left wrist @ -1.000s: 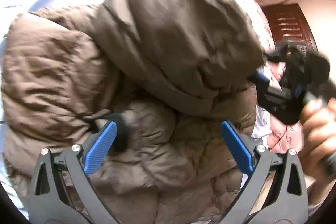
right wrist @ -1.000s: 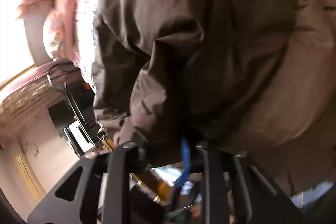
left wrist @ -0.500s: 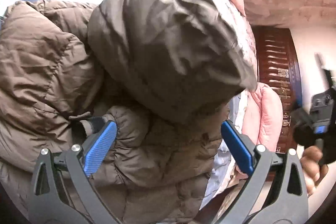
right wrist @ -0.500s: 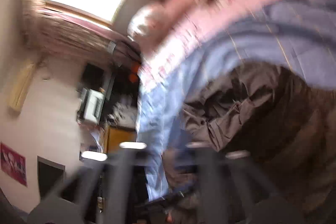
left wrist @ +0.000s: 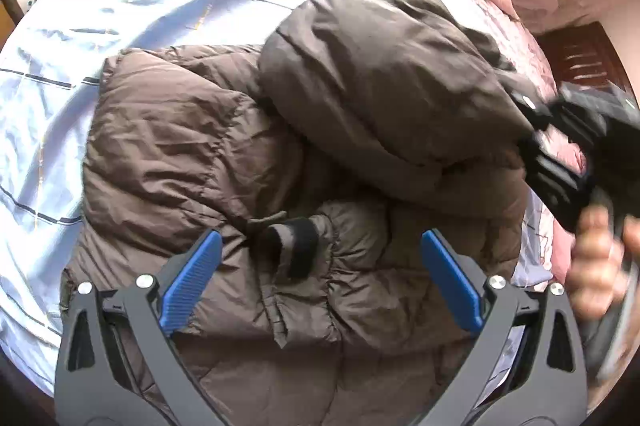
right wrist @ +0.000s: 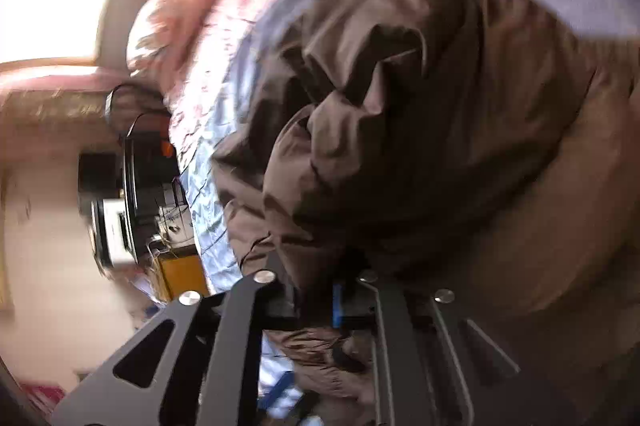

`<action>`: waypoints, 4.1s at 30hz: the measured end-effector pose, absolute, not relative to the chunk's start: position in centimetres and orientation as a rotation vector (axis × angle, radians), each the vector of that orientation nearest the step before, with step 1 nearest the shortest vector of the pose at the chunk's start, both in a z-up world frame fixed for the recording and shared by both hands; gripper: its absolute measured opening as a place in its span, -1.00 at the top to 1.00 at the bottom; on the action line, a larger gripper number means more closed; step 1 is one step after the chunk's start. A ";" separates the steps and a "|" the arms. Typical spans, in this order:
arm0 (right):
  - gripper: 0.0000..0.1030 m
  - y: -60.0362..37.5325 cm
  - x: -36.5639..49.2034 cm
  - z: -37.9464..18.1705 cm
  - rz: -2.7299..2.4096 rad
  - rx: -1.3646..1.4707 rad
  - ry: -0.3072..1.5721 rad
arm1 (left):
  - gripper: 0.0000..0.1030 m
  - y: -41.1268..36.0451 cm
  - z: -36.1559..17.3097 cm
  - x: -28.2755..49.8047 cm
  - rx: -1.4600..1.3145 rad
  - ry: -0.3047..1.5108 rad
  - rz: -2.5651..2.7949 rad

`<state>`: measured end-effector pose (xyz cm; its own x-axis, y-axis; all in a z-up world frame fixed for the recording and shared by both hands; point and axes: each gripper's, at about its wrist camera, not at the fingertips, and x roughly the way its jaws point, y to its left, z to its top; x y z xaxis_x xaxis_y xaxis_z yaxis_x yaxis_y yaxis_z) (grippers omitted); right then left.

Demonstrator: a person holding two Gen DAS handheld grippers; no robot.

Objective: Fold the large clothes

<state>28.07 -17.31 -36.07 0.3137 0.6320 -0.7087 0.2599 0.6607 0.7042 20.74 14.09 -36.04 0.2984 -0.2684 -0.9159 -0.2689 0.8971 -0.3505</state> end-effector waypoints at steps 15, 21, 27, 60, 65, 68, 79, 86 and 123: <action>0.69 -18.0 11.5 -40.0 0.367 0.509 1.221 | -0.96 7.4 -35.3 25.2 -0.276 1.235 -0.028; -0.46 -21.7 11.4 -38.6 0.253 0.550 1.350 | -0.96 8.2 -42.3 24.5 -0.272 1.365 0.085; 0.23 -21.9 13.3 -30.5 0.258 0.466 1.060 | -0.96 7.9 -42.2 24.0 -0.211 1.362 0.124; -0.07 -18.0 13.5 -43.9 0.157 0.156 1.378 | -0.96 7.4 -46.7 20.0 -0.159 1.546 0.047; -0.08 -17.8 14.1 -44.6 0.168 0.124 1.394 | -0.89 7.3 -46.1 20.3 -0.104 1.547 0.011; -0.06 -18.2 15.2 -42.0 0.180 0.209 1.379 | -0.61 7.3 -41.9 19.6 -0.099 1.461 -0.008; -0.08 -17.8 12.9 -41.9 0.182 0.189 1.360 | 0.01 2.3 -40.3 16.9 0.144 1.327 -0.033; -0.17 -16.8 14.6 -42.5 0.206 0.130 1.406 | -0.03 0.4 -42.1 18.4 0.223 1.371 -0.054; 0.21 -22.8 38.4 -43.0 0.368 0.787 1.621 | 0.09 10.8 -43.8 42.2 -0.627 1.481 -0.265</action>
